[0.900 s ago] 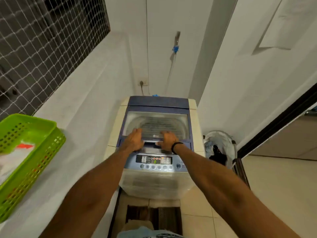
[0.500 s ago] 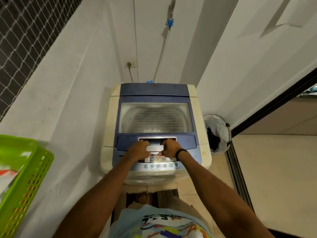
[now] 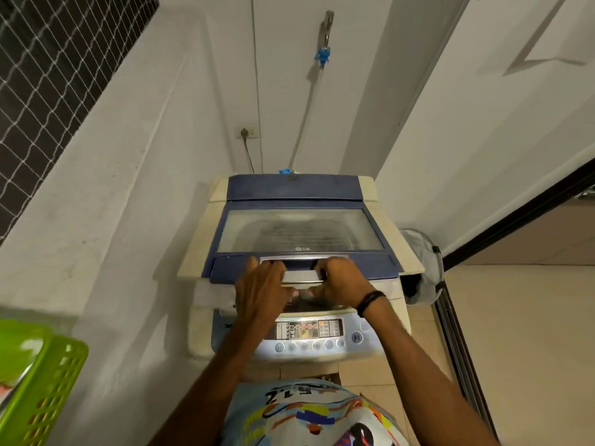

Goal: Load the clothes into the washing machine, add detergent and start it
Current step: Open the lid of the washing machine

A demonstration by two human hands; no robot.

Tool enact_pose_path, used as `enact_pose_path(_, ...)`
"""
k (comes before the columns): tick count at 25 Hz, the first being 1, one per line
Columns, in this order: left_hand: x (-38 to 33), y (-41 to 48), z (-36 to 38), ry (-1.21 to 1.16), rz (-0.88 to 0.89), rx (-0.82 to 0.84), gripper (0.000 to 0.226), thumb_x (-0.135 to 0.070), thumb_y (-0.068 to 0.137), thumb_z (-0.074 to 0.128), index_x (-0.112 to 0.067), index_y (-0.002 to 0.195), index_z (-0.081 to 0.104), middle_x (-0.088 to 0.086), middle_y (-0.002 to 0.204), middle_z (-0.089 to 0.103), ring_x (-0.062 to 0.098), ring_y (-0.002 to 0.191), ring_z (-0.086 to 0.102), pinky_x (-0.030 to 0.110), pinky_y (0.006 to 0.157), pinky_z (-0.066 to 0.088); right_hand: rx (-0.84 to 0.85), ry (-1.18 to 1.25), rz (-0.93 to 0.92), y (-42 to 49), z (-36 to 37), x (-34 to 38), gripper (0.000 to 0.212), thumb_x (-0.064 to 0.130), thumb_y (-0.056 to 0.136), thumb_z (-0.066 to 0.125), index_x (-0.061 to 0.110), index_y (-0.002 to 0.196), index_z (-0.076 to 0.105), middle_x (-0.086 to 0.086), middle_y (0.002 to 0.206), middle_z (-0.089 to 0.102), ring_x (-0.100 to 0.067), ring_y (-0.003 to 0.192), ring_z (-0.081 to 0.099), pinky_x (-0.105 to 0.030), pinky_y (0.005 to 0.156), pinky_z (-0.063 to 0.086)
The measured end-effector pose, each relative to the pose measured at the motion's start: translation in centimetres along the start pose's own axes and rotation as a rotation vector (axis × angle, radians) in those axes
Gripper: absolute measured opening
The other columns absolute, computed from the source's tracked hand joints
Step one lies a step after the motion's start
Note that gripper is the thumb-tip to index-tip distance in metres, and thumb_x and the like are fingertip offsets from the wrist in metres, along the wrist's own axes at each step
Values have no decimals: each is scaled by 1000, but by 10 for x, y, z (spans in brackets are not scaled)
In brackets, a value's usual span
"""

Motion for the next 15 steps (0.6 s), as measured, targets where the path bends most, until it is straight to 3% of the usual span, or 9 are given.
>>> enact_pose_path(2,-3,15,-43,0,14,-206,40,-54,70,79,-32,95,57,-3,100,60,21,98,52,32,76,47,-105,52,-68,4,-50,9,26,35,74,81,21,82,60,-2,88,70,-18,78,60,-25,68,42)
enact_pose_path(4,-4,30,-80,55,37,-414,64,-66,66,75,-32,117,60,4,123,56,27,109,48,40,87,44,-296,53,-175,13,-102,18,28,44,73,80,25,89,67,6,87,70,-11,77,57,-27,77,42)
enact_pose_path(6,0,53,-109,20,-8,-543,75,-74,71,65,-30,131,55,7,137,49,28,120,43,46,96,40,-506,-21,-190,31,-145,17,35,60,74,71,30,92,70,13,88,69,-12,88,60,-41,96,40)
enact_pose_path(8,2,88,-125,-42,-61,-585,72,-74,79,56,-29,136,51,7,145,43,28,130,39,46,103,34,-671,-113,-132,56,-177,12,47,72,79,56,33,98,72,11,95,69,-16,100,58,-50,105,31)
enact_pose_path(11,-1,150,-142,-22,-79,-635,64,-73,90,42,-32,139,49,5,149,41,25,139,34,47,109,30,-832,-146,-72,101,-217,7,59,75,88,36,30,101,72,2,96,68,-22,95,57,-45,95,36)
enact_pose_path(15,6,232,-156,-7,-120,-657,61,-72,93,31,-35,137,49,-1,145,46,20,140,34,44,105,29,-865,-93,-23,174,-253,0,56,67,93,33,27,100,72,-1,89,67,-24,84,56,-40,84,35)
Point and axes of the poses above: each hand's wrist, its own y-axis towards the middle knuckle, its own z-axis out of the palm, x = y × z, the point moved 8 cm from there along y, towards the middle knuckle
